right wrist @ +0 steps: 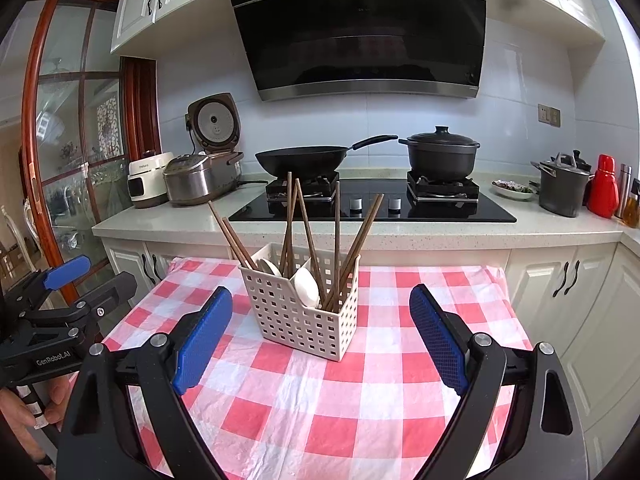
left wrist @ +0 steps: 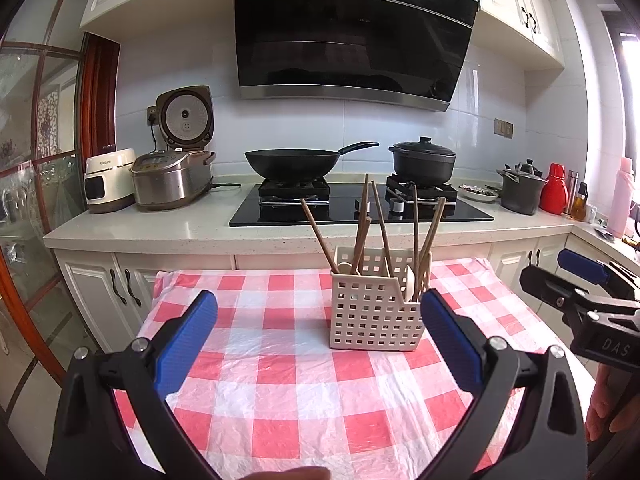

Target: Organize utensils

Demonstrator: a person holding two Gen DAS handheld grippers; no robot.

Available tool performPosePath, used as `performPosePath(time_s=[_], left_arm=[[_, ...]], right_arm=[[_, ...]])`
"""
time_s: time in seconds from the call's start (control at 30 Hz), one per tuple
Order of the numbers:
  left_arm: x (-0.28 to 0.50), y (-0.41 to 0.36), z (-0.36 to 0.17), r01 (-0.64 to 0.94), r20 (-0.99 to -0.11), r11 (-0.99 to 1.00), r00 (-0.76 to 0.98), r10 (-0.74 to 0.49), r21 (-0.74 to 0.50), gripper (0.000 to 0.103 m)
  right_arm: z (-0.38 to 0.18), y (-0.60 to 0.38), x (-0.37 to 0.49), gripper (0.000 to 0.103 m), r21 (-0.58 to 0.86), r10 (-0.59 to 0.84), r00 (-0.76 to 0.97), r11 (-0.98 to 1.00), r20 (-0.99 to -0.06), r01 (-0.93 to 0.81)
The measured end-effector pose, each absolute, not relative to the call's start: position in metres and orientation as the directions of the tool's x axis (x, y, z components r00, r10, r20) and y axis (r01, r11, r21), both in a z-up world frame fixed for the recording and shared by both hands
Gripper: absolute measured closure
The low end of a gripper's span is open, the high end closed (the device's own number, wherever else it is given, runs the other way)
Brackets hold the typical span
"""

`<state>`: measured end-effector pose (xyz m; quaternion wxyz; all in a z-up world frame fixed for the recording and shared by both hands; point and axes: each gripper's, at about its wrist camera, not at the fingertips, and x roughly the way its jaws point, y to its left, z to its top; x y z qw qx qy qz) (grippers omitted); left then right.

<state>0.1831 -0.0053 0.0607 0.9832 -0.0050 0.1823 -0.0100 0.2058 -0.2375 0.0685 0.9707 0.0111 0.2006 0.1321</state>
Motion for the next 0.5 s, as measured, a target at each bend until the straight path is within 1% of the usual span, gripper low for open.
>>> performPosePath(time_s=[0.5], left_arm=[[0.1826, -0.0064, 0.0588, 0.018, -0.363, 1.000, 0.931, -0.024, -0.019, 0.005]], right_arm=[[0.0680, -0.2376, 0.2055, 0.018, 0.073, 0.260, 0.883, 0.965, -0.390, -0.253]])
